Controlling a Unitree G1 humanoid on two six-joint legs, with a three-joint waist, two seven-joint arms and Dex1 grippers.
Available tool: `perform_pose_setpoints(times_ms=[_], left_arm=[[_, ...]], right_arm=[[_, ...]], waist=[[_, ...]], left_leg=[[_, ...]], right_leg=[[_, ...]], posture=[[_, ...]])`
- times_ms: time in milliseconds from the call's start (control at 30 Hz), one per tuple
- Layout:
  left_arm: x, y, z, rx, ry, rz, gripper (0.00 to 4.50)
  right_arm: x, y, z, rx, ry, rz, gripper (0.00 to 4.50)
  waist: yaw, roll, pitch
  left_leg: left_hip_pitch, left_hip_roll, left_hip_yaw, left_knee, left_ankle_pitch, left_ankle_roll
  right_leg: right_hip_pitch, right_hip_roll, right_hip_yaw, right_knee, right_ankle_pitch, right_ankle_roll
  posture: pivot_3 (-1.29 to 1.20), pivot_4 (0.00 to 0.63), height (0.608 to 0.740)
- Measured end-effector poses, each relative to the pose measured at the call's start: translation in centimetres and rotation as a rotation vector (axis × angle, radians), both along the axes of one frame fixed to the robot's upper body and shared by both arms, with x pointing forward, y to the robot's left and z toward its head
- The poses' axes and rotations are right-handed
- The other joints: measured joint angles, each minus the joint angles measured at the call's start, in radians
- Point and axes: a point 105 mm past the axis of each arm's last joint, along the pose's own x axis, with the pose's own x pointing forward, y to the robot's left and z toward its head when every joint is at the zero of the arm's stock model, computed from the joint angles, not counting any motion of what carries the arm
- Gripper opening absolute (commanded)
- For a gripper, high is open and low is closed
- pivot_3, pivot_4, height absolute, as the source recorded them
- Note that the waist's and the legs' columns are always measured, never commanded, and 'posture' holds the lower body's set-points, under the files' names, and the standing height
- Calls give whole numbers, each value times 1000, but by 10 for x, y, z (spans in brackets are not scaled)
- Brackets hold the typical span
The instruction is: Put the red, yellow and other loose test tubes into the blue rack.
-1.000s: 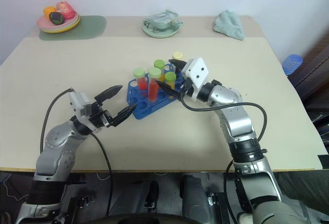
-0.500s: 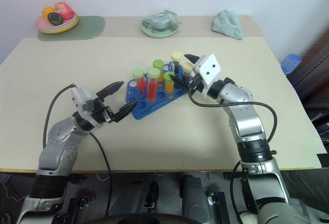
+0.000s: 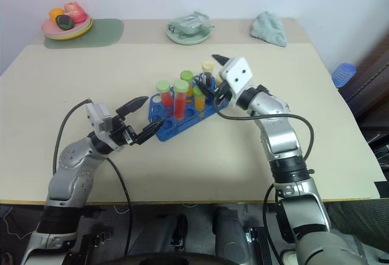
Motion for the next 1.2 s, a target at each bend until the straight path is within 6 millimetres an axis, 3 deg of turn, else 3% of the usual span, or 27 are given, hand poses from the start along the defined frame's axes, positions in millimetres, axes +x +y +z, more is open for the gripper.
perform_pose_setpoints(times_ms=[233,533,800,967,1200], left_arm=[[-1,2,-3,-2,10,15,4454],[2,9,-5,11,40,52,4454],[6,49,-7,58,34,239,4454],[-13,64,-27,158,164,170,4454],[-40,82,-34,238,272,123,4454]], right_arm=[[-8,7,3,3,2,48,4009],[-15,-15,13,89,22,2,4009],[-62,-61,-16,39,201,-1,4009],[-84,-104,-43,-7,335,-115,4009],[-111,-143,-62,-30,426,-231,4009]], waist=[[1,0,0],[1,0,0],[6,0,0],[4,0,0],[4,0,0]], left_leg=[[0,0,0,0,-1,2],[0,0,0,0,-3,4],[0,0,-1,-1,-3,5],[0,0,0,-1,-3,6],[0,1,0,-1,-4,6]], right_leg=[[0,0,0,0,0,0],[0,0,0,0,0,0],[0,0,0,-1,0,0],[1,-1,0,-1,0,-1],[1,-1,0,-2,-2,-3]], posture=[[0,150,740],[0,150,740],[0,150,740],[0,150,740],[0,150,740]])
